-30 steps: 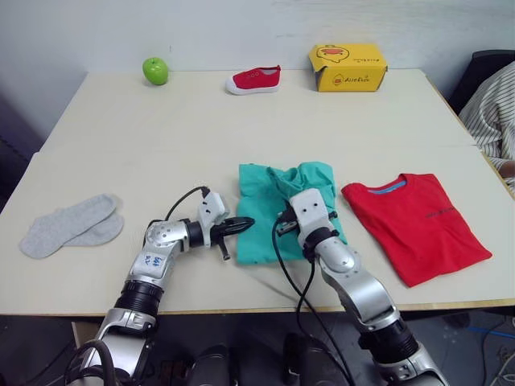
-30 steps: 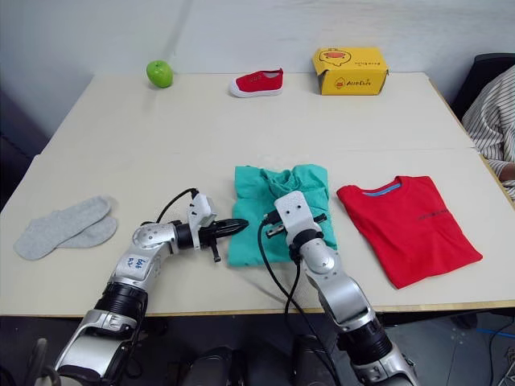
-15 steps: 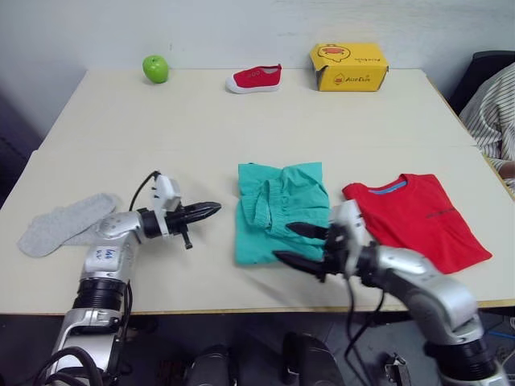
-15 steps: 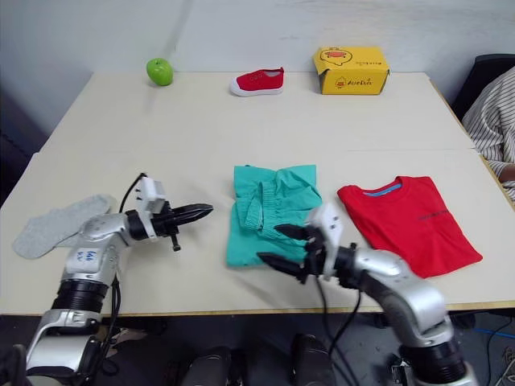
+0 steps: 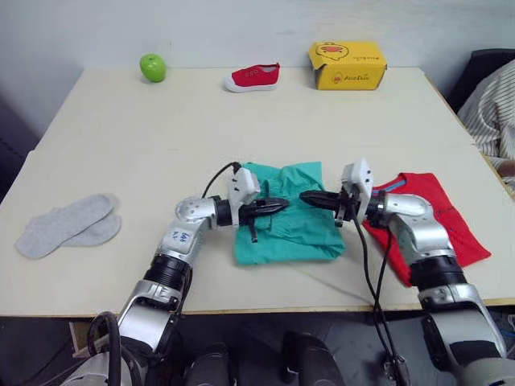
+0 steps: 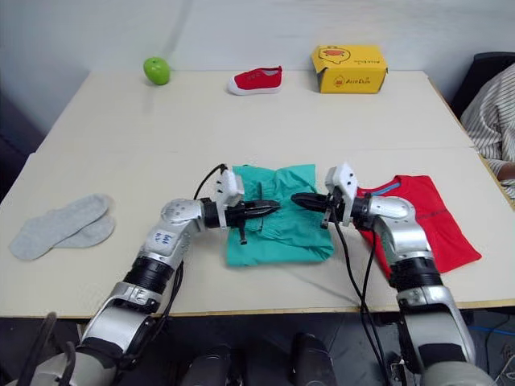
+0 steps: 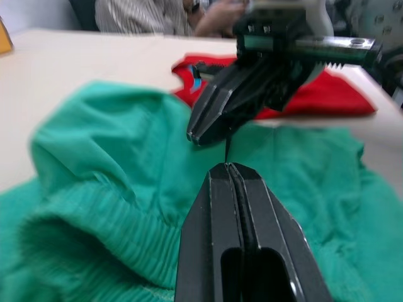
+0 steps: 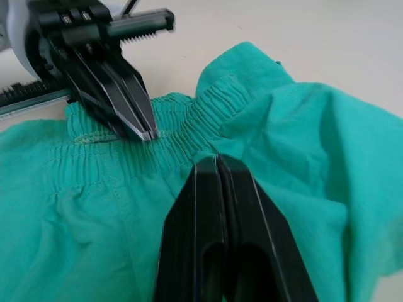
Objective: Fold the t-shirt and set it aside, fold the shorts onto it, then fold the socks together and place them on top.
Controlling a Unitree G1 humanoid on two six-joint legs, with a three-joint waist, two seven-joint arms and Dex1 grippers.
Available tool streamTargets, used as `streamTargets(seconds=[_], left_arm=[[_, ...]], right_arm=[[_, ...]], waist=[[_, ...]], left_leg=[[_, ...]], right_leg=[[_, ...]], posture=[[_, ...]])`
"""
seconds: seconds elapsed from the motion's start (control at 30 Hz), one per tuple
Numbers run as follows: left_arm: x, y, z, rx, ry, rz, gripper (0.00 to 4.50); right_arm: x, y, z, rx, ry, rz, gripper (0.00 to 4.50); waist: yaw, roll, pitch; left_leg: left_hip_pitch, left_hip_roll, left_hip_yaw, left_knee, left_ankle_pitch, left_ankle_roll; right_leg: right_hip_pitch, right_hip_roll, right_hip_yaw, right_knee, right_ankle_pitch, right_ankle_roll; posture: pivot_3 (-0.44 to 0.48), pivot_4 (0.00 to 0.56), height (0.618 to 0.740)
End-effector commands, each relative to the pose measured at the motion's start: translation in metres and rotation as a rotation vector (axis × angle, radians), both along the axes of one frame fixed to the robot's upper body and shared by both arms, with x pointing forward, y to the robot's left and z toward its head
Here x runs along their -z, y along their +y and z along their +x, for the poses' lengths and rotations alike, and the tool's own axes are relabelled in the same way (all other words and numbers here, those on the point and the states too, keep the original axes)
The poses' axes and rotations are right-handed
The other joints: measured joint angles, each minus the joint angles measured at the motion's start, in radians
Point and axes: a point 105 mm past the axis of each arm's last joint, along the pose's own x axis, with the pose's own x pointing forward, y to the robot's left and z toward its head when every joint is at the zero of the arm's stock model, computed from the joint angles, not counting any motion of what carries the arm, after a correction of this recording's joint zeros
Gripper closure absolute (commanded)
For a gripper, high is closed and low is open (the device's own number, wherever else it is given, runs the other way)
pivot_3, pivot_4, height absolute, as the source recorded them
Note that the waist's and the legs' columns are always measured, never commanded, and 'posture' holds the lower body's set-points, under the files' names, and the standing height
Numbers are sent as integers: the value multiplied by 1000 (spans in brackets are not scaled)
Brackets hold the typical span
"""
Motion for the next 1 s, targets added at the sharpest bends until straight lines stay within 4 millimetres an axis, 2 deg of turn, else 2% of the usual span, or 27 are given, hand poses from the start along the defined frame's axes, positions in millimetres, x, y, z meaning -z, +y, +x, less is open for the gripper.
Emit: streamTargets(seconds=[0.03,0.13,0.2,0.3,0.4,0.53,0.63,0.7,0.77,0.9,1.0], left_arm=[[21,0,-8,-9,48,72,4500],[46,17,-21,-28,106,159,4500],[52,25,-26,-51,119,166,4500],[48,31,-31,-68,130,119,4500],[34,33,-31,-76,115,38,4500],[-9,31,-19,-51,43,-104,4500],[-26,26,-7,-65,30,-154,4500],[-24,18,3,-86,30,-131,4500],[-14,9,11,-99,32,-70,4500],[6,1,25,-157,55,10,4500],[17,3,29,-176,56,64,4500]], right_arm=[[-2,6,14,-4,-45,-40,4485],[-4,3,36,123,-94,-59,4485],[-9,-2,50,243,-126,-45,4485],[-21,-13,63,367,-145,19,4485],[-32,-15,62,350,-167,78,4485],[-42,-10,32,123,-201,179,4485],[-24,-10,11,52,-196,123,4485],[-3,-9,-6,12,-184,63,4485],[8,-7,-18,12,-163,63,4485],[22,-5,-43,-22,-154,5,4485],[18,-10,-70,-110,-94,-42,4485]], waist=[[-4,0,0],[-11,1,1],[-13,1,1],[-16,1,1],[-16,1,1],[-12,2,1],[6,2,1],[12,2,1],[14,2,1],[5,2,2],[7,2,2]], left_leg=[[0,1,0,0,0,0],[1,6,0,0,1,-1],[3,6,0,0,1,-2],[3,6,0,0,1,-2],[3,6,0,0,1,-2],[2,6,0,0,1,-1],[1,6,-1,1,1,-1],[1,5,-3,1,1,-1],[2,4,-3,1,1,-1],[1,3,-1,1,0,0],[2,5,-2,1,0,-1]], right_leg=[[0,0,0,0,0,0],[0,1,1,2,0,0],[0,0,2,3,0,0],[1,0,2,3,0,0],[1,-1,3,3,0,0],[1,-1,3,3,0,0],[1,-1,2,2,0,0],[2,-2,2,2,0,0],[3,-3,0,1,0,0],[2,-2,0,1,0,0],[2,-1,0,1,0,0]], posture=[[0,150,740],[0,150,740],[0,150,740],[0,150,740],[0,150,740],[0,150,740],[0,150,740],[0,150,740],[0,150,740],[0,150,740],[0,150,740]])
